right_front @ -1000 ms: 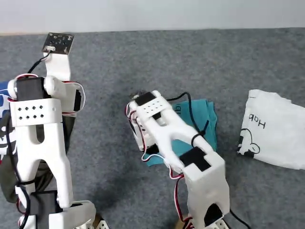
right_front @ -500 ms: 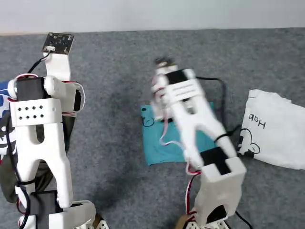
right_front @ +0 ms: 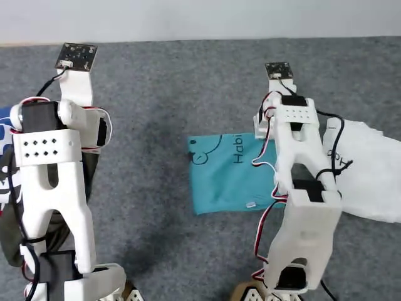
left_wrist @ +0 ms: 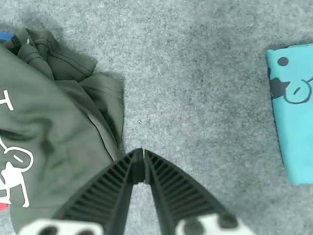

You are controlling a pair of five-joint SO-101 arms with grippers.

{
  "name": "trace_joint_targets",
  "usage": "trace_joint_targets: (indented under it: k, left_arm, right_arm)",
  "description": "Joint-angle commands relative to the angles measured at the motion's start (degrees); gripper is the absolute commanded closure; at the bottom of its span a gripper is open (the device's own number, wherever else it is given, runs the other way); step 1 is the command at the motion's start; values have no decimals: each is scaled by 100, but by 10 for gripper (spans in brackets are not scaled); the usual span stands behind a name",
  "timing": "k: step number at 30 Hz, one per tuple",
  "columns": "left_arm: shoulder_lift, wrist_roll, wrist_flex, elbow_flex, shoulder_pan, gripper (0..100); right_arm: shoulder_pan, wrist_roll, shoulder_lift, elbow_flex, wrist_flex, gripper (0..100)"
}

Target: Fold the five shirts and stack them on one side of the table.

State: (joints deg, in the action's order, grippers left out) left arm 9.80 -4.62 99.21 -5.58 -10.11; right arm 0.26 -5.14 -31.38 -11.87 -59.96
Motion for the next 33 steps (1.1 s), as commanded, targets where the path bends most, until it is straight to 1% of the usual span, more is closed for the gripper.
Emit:
trace_joint_targets:
  k: [1,4,9,14,18,22,24,25,28,30,31,33]
  left_arm:
    - [211,-62,132,-13,9,996]
    - [211,-62,132,-13,9,996]
    - [220,-62,132,-13,9,996]
    - [220,-62,132,-13,9,996]
    - [220,-62,132,-13,9,995]
    - [202,-70,132,-13,9,994]
    - [176,-70,141,-13,9,994]
    - [176,-70,141,-13,9,994]
    - [167,-70,141,-13,18,994]
    - [167,-70,141,-13,18,994]
    - [167,-70,141,-13,18,994]
    - [167,-70,141,-13,18,994]
  right_arm:
    - [189,-70,110,-519,57,990]
    - [189,-44,268,-818,-400,990]
    - [-180,-18,769,-1319,-1490,990]
    - [-523,26,1200,-1380,-2431,990]
    - [-576,870,1332,-1380,-2967,990]
    - [-558,1046,1288,-1354,-3196,985]
    - [-549,1073,1262,-1345,-3354,946]
    - [-549,1231,1218,-1336,-3477,902]
    - [-576,2224,1024,-1336,-3670,743]
    - [-664,2708,822,-1327,-3609,656]
    - [-716,2796,699,-1327,-3556,627]
    - [-857,2848,453,-1354,-3433,611]
